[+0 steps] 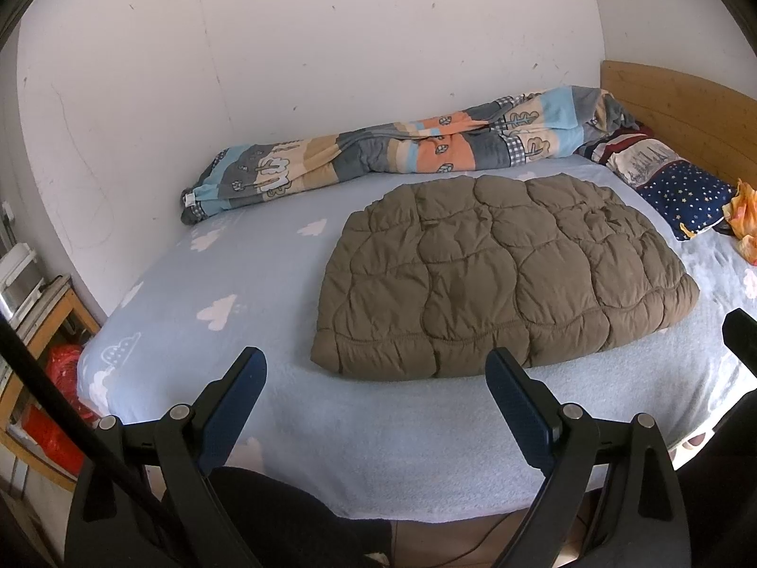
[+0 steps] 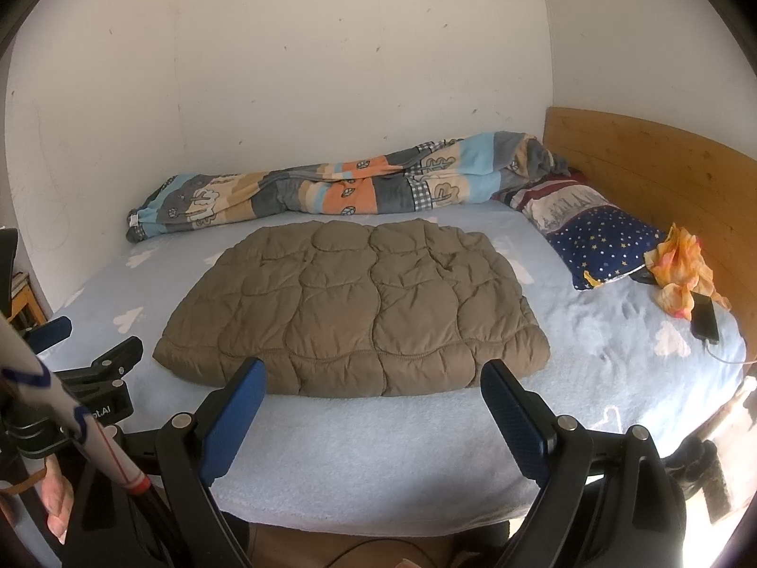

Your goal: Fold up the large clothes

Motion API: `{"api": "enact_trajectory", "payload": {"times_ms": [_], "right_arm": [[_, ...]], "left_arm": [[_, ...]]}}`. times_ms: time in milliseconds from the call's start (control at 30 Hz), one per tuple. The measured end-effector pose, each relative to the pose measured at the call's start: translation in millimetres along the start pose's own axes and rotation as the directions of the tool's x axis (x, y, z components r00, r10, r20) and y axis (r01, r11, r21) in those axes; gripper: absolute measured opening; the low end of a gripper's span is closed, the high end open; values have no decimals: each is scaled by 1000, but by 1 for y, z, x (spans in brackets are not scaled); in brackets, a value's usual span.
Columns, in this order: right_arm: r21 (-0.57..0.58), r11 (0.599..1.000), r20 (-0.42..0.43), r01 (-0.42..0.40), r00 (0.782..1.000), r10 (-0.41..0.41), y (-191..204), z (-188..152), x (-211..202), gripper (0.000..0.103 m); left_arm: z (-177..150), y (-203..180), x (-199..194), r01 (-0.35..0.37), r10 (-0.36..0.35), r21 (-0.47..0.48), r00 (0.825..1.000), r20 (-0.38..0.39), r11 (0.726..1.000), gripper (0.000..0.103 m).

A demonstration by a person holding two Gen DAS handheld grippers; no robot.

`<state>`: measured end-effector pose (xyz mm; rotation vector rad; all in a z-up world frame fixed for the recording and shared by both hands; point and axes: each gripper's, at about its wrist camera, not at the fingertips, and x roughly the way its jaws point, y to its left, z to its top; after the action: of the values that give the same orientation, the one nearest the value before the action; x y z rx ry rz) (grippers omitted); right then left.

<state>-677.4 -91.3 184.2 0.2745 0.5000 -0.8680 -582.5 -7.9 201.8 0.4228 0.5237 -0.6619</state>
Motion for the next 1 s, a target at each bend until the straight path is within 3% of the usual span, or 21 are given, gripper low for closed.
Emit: {"api": "enact_trajectory", "payload": {"times_ms": [1000], "right_arm": [[6, 1000, 0, -3, 1000, 3, -3, 0, -1, 94]], "left_arm": [[-7, 4, 2, 9, -9, 4, 1000, -7, 1000, 93]]}}
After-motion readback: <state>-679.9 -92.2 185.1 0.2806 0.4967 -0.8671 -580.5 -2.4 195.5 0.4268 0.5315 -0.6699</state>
